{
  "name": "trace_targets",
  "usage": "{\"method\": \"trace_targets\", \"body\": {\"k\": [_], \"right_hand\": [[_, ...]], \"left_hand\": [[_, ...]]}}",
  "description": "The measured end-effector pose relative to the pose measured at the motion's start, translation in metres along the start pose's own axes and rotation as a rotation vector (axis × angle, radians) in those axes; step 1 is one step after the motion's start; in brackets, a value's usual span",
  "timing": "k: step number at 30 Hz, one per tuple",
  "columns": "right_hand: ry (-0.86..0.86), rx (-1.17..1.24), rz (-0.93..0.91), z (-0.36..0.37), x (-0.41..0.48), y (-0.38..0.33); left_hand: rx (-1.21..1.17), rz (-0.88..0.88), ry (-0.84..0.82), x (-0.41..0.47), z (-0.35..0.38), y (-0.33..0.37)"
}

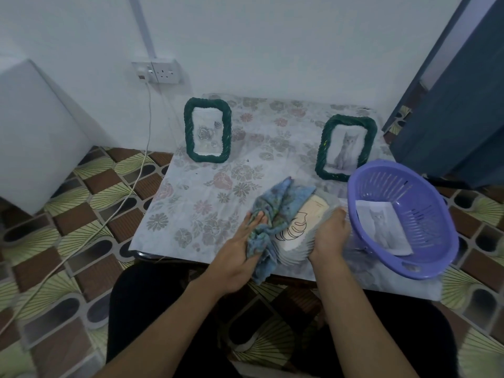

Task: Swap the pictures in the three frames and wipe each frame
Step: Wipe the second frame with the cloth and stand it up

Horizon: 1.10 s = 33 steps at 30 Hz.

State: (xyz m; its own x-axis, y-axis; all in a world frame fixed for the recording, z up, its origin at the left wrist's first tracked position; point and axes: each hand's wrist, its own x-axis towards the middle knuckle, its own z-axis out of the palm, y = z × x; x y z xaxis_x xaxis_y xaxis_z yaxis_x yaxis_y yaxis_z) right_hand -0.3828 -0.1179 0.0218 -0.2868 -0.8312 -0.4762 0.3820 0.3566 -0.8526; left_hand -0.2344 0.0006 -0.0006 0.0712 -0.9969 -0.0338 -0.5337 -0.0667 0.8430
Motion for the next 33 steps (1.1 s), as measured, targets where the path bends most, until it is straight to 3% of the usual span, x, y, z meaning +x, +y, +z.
{"method": "trace_targets", "body": {"k": [7, 11, 15, 18, 25, 30, 33], "right_hand": [[0.039, 0.234, -0.026, 0.012, -0.007, 0.011], [0.064, 0.365, -0.095, 0.02, -0.019, 0.006], [-0.003, 0.374, -0.124, 0.021, -0.025, 0.016], [-0.155, 0.441, -0.073, 0.015, -0.026, 0.023], [-0.416, 0.416, 0.185, -0.017, -0.006, 0.011], [-0.664, 0.146, 0.288, -0.014, 0.0, -0.013], [-0.666, -0.003, 0.344, -0.01, 0.005, -0.014]], "left_hand": [[-0.376, -0.273, 0.188, 0.008, 0.026, 0.029], [-0.527, -0.319, 0.332, 0.026, 0.032, 0.038], [-0.686, -0.43, 0.486, 0.04, 0.037, 0.038], [-0.802, -0.555, 0.607, 0.046, 0.028, 0.039], [-0.565, -0.537, 0.75, 0.054, -0.016, 0.03], [-0.342, -0.471, 0.739, 0.055, -0.031, 0.025], [-0.27, -0.455, 0.682, 0.052, -0.032, 0.031]]}}
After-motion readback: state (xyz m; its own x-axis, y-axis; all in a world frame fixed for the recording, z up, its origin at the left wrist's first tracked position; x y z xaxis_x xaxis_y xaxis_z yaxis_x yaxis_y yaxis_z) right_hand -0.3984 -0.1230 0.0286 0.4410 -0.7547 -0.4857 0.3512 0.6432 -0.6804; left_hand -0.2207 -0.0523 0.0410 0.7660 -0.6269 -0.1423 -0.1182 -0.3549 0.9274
